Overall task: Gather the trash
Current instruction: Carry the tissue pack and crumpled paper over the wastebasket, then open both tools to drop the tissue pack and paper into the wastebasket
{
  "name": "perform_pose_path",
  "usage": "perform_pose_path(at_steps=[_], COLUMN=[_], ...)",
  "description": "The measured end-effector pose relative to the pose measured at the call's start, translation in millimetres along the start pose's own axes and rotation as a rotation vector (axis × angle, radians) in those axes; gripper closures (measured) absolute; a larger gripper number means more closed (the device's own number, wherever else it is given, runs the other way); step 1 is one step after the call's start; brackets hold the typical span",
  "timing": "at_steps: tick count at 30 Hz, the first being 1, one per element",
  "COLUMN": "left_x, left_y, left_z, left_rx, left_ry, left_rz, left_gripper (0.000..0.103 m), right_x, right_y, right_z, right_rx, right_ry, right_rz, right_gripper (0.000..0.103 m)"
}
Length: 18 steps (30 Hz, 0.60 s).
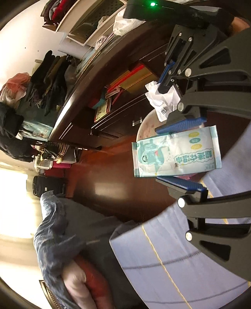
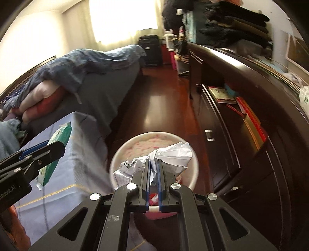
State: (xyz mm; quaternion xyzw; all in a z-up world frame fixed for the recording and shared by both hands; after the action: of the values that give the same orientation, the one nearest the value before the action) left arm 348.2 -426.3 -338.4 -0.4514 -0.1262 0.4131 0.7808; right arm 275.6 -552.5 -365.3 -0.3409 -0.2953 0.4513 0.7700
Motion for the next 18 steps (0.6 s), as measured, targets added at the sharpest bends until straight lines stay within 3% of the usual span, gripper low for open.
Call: perform_pose_path(at_steps=[13, 14, 15, 16, 18], left_x=[-12, -11, -9, -6, -5], left_y=[9, 10, 11, 11, 9], left_z=[-89, -95, -97, -99, -99], left_rx=[0.102, 0.115, 0.119, 0.116, 0.101], left_ry=[0.026, 0.027, 0.032, 0.036, 0.047], left_rz=[0.015, 0.025, 0.036, 0.058, 0.080], left_gripper=[0.055, 0.052, 0.042, 0.032, 0.024], right_x=[-33, -34, -35, -37, -39], right_y=[7, 8, 9, 10, 10], right_z=[-62, -66, -70, -74, -76], right_rx=[0.038, 0.041, 0.043, 0.049, 0.048], right_ry=[0.055, 0.057, 0.057, 0.054, 0.054], right_rz=[-0.054, -0.058, -0.066, -0.078, -0.088], right_gripper=[0.095, 0.094, 0.090, 0.081, 0.072])
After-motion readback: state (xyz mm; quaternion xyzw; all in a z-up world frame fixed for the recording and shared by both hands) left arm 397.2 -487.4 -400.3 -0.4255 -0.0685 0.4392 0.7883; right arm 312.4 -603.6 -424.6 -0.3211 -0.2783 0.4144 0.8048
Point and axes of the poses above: each gripper's, at about its wrist camera, not at the fingertips, and z roughly against the way its jaws point, x to its left, y to its underside, the point moved 9 cm from there along -z, roughly the way its jaws point, and after that the axes turned 10 degrees about -x, right-handed, at the moved point
